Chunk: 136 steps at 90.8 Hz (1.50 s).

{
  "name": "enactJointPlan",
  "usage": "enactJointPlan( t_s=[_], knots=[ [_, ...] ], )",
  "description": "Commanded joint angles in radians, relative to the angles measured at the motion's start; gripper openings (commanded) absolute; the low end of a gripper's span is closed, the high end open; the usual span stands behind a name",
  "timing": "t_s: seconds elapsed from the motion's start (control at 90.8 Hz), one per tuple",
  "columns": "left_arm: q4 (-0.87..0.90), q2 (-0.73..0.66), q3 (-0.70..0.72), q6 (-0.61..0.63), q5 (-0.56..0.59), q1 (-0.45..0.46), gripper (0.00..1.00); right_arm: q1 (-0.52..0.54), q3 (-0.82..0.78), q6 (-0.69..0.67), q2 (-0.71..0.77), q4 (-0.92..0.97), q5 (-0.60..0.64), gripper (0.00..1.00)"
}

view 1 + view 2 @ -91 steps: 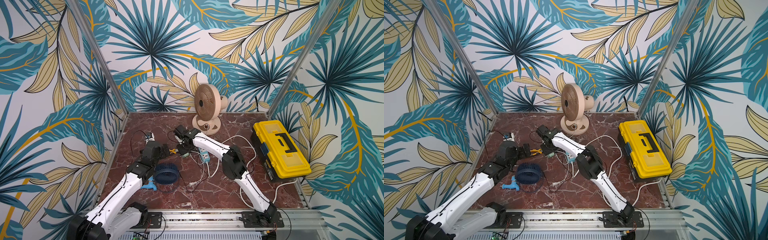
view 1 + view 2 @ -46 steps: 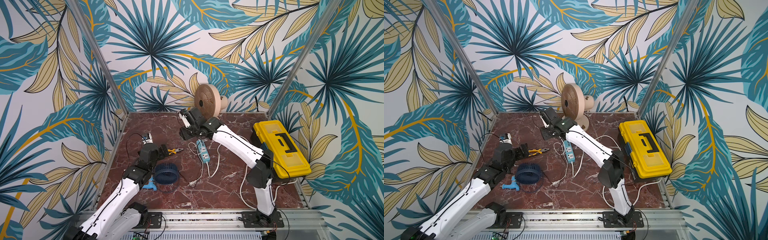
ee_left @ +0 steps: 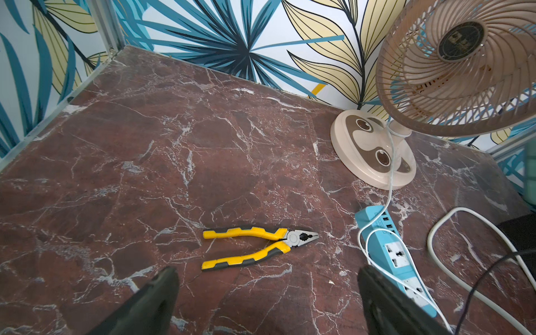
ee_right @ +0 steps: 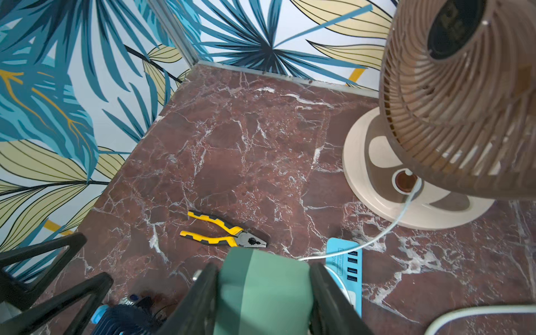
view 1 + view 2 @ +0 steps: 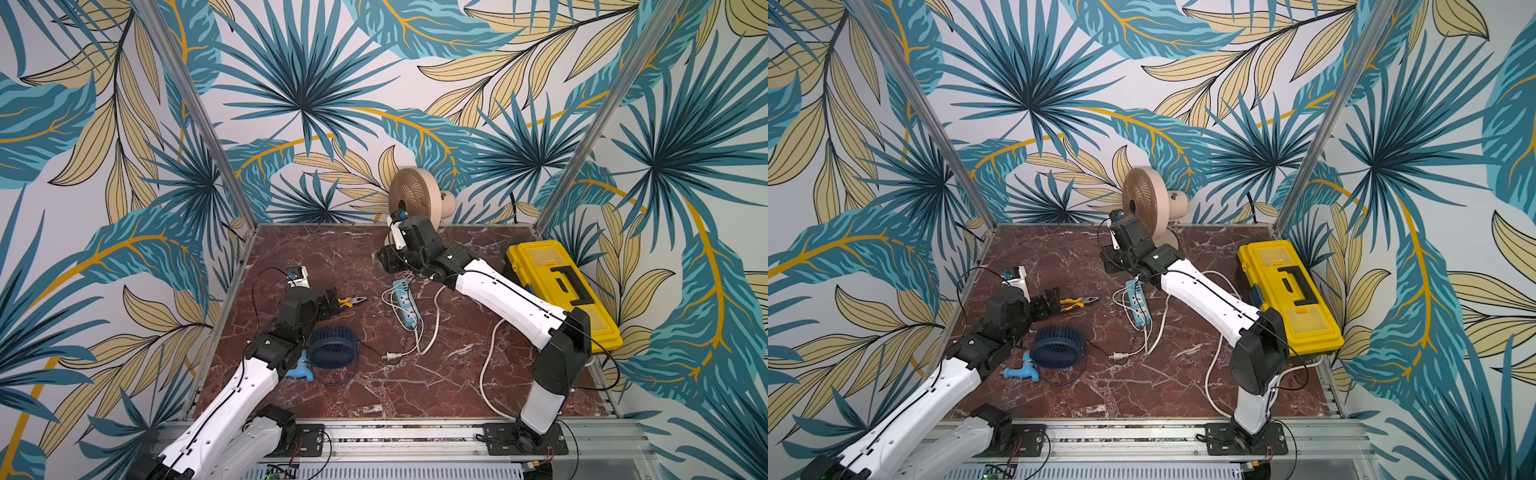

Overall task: Plug the desk fan into the power strip
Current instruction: Pick up the plug from the center of the board, then adjust the power cord at the center of the board.

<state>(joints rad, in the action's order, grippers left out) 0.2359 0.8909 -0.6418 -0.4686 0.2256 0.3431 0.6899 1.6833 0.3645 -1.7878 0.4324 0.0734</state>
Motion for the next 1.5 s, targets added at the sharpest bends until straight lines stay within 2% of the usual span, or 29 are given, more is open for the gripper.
enactJointPlan(
  t_s=[0.0, 0.165, 0.308, 0.551, 0.738, 0.903, 1.024, 1.179, 1.366, 1.487],
  knots=[
    [-0.04, 0.0, 0.019, 0.02, -0.048, -0.006, 1.0, -0.022, -0.084, 0.057, 0.077, -0.126, -0.041, 0.33],
    [-0.058, 0.013, 0.021, 0.025, -0.078, -0.006, 0.99, -0.039, -0.181, 0.105, 0.175, -0.176, -0.146, 0.33],
    [-0.063, 0.041, 0.013, 0.031, -0.097, -0.004, 0.98, -0.039, -0.276, 0.151, 0.289, -0.241, -0.292, 0.33],
    [-0.061, 0.072, -0.009, 0.048, -0.101, 0.028, 0.96, -0.038, -0.472, 0.219, 0.517, -0.316, -0.424, 0.34],
    [-0.034, 0.14, -0.063, 0.073, -0.088, 0.089, 0.95, -0.012, -0.579, 0.338, 0.58, -0.456, -0.558, 0.34],
    [-0.05, 0.171, -0.083, 0.094, -0.111, 0.123, 0.92, 0.022, -0.546, 0.385, 0.575, -0.504, -0.608, 0.35],
    [-0.034, 0.261, -0.159, 0.09, -0.112, 0.135, 0.91, 0.035, -0.492, 0.374, 0.573, -0.479, -0.608, 0.35],
    [0.195, 0.479, -0.392, 0.076, -0.167, 0.143, 0.91, 0.041, -0.481, 0.344, 0.589, -0.428, -0.569, 0.35],
    [0.361, 0.666, -0.594, 0.013, -0.254, 0.181, 0.92, 0.043, -0.566, 0.287, 0.663, -0.344, -0.472, 0.35],
    [0.406, 0.747, -0.658, -0.038, -0.315, 0.199, 0.92, 0.043, -0.63, 0.275, 0.725, -0.33, -0.435, 0.35]
  ],
)
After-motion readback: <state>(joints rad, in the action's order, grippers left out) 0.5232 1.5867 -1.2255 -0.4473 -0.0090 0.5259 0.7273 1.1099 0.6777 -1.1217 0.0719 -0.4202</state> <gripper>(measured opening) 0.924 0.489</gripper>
